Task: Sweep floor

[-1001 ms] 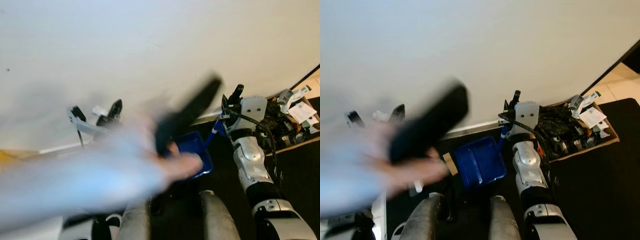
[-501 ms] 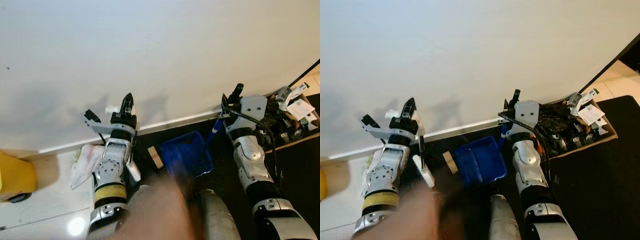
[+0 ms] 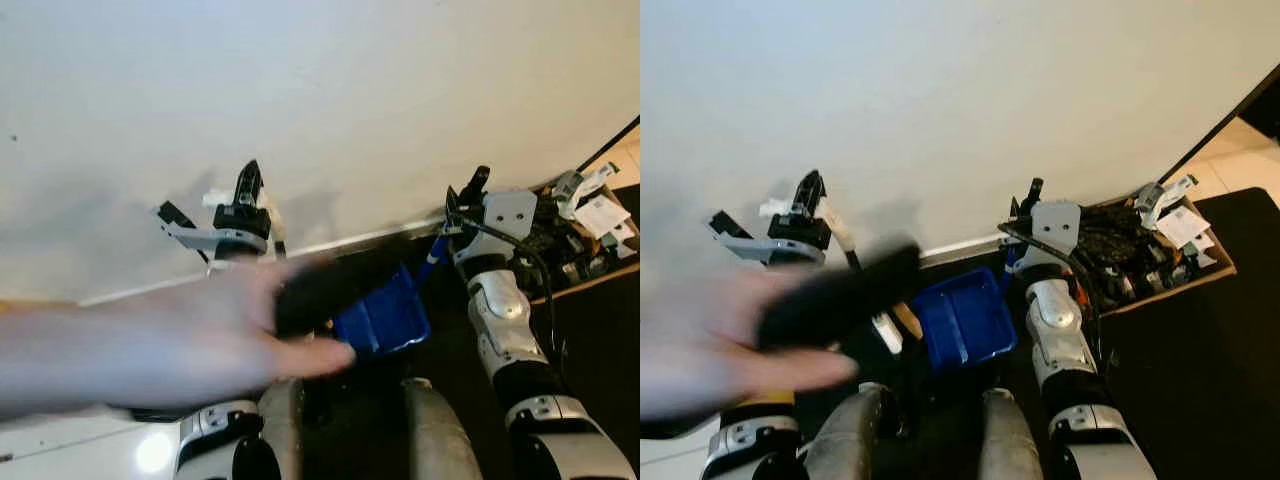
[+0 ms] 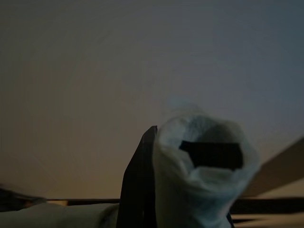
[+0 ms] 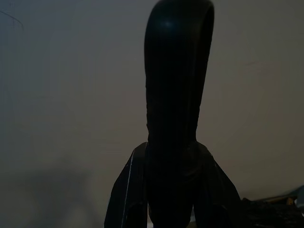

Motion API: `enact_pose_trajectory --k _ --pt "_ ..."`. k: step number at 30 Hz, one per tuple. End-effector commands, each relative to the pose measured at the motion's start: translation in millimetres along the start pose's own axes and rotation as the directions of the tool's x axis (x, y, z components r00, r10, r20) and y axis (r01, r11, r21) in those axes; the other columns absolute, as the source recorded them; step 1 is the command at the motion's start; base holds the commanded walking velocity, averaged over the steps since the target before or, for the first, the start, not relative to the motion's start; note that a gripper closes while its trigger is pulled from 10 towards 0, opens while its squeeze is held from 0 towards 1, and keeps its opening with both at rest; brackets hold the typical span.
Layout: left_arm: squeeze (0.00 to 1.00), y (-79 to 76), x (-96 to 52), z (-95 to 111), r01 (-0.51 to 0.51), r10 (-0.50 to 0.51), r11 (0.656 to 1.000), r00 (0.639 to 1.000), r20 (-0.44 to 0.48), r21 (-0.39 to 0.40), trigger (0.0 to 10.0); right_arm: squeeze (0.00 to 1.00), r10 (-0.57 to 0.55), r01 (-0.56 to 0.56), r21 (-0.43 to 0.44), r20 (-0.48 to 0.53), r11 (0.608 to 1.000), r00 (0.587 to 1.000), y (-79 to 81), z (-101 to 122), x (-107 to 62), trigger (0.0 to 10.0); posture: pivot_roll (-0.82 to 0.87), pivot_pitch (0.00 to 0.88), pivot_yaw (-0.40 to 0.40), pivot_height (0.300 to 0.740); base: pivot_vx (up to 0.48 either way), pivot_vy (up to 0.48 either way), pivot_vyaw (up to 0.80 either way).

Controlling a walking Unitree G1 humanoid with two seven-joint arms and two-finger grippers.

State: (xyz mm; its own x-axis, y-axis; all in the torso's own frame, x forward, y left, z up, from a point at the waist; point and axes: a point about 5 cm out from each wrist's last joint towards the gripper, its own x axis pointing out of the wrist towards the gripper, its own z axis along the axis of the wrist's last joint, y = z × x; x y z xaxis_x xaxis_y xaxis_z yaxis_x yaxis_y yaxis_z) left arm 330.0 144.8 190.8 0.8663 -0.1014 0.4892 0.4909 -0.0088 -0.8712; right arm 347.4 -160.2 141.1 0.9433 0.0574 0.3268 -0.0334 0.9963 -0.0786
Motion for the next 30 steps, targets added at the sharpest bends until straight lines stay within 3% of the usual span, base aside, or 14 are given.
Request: enact_pose_trajectory --k 1,3,4,5,7,13,14,18,21,24,27,30 --pt "0.0 -31.8 11.1 -30 0.149 -0.158 0.98 0.986 -0.058 -0.131 10.0 0.0 -0.009 0.009 0.01 -0.008 1.0 1.0 0.6 -4 -4.3 10.0 0.05 0.376 0.017 0.74 0.0 0.0 0.0" --pt "0.0 -38.0 9.3 -23 0.173 -0.179 0.983 0.975 -0.13 -0.054 10.0 0.0 -0.01 0.01 0.01 -0.01 1.0 1.0 1.0 -5 -4.3 10.0 0.06 0.372 0.022 0.74 0.0 0.0 0.0" --pt "0.0 -38.0 9.3 -23 0.173 -0.179 0.983 0.975 -0.13 -0.054 10.0 0.0 -0.01 0.01 0.01 -0.01 1.0 1.0 1.0 -5 -4.3 10.0 0.06 0.372 0.022 0.74 0.0 0.0 0.0" --pt "0.0 -40.2 6.7 -16 0.178 -0.171 0.984 0.969 -0.176 0.021 10.0 0.0 -0.002 0.001 -0.008 -0.005 1.0 1.0 1.1 -4 -3.7 10.0 0.07 0.368 0.026 0.74 0.0 0.0 0.0" --pt "0.0 -42.5 3.5 -6 0.176 -0.153 0.98 0.967 -0.206 0.095 10.0 0.0 0.017 -0.016 -0.044 0.008 0.999 1.0 0.9 -2 -1.8 10.0 0.08 0.364 0.031 0.74 0.0 0.0 0.0" --pt "0.0 -50.3 -3.3 18 0.166 -0.12 0.962 0.97 -0.213 0.215 10.0 0.0 0.061 -0.056 -0.109 0.041 0.992 0.997 -0.4 5 4.2 10.0 0.09 0.36 0.036 0.74 0.0 0.0 0.0" --pt "0.0 -55.2 -4.4 35 0.164 -0.108 0.947 0.973 -0.204 0.277 10.0 0.0 0.095 -0.086 -0.143 0.057 0.986 0.994 0.5 9 7.2 10.0 0.1 0.356 0.038 0.74 0.0 0.0 0.0" --pt "0.0 -61.2 -6.1 52 0.163 -0.099 0.929 0.975 -0.2 0.334 10.0 0.0 0.123 -0.108 -0.17 0.078 0.979 0.989 -0.7 15 10.6 10.0 0.11 0.353 0.037 0.74 0.0 0.0 0.0" --pt "0.0 -67.6 -11.4 72 0.167 -0.08 0.891 0.973 -0.218 0.422 10.0 0.0 0.136 -0.114 -0.202 0.097 0.973 0.986 -9.6 21 12.7 10.0 0.11 0.35 0.036 0.74 0.0 0.0 0.0" --pt "0.0 -66.3 -15.4 78 0.161 -0.051 0.87 0.97 -0.239 0.466 10.0 0.0 0.129 -0.108 -0.201 0.092 0.974 0.987 -12.7 19 11.5 10.0 0.11 0.349 0.036 0.74 0.0 0.0 0.0" --pt "0.0 -48.1 -28.1 88 0.092 0.062 0.828 0.965 -0.254 0.553 10.0 0.0 0.119 -0.104 -0.176 0.075 0.979 0.99 -5.9 10 4.4 10.0 0.12 0.359 0.045 0.74 0.0 0.0 0.0" --pt "0.0 -38.6 -32.9 89 0.065 0.107 0.816 0.96 -0.261 0.574 10.0 0.0 0.106 -0.092 -0.165 0.078 0.982 0.991 -1.3 8 3.7 10.0 0.13 0.364 0.045 0.74 0.0 0.0 0.0"
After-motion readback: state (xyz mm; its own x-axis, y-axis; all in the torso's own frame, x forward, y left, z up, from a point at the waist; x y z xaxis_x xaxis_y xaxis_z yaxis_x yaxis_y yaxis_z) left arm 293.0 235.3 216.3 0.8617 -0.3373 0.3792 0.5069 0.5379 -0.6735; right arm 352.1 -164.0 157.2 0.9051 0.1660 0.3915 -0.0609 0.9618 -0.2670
